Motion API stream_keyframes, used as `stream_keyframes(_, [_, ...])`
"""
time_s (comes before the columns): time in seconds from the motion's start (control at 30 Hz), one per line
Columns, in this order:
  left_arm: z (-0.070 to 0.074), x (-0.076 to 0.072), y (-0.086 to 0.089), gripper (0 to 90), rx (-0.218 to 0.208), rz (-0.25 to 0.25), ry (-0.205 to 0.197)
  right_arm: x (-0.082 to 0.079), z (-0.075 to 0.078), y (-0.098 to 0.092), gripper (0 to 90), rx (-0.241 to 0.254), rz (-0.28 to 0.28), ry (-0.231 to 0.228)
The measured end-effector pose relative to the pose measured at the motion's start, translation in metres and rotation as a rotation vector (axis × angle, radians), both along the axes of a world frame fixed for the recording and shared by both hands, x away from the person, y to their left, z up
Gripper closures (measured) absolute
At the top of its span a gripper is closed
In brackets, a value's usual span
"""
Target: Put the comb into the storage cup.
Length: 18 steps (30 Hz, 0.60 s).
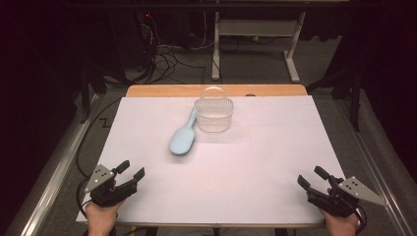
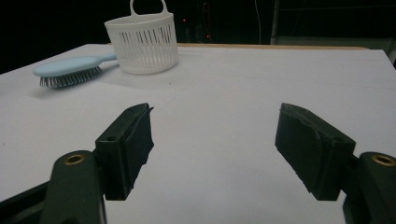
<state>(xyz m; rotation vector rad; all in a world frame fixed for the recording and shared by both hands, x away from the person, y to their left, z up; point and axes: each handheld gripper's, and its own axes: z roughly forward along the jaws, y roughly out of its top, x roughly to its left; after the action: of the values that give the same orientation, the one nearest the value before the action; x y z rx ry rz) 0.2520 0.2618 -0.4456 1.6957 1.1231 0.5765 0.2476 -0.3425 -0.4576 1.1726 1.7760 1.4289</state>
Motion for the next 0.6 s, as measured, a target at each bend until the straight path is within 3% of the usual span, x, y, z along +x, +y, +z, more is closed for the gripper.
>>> stream_keyframes(0.6, [0.0068,0.0093,-0.0071,35.9,-0.018,-0.006,-0.018,0.0008,-0.0008,0.0002,28.5,-0.004,0.001,0.005])
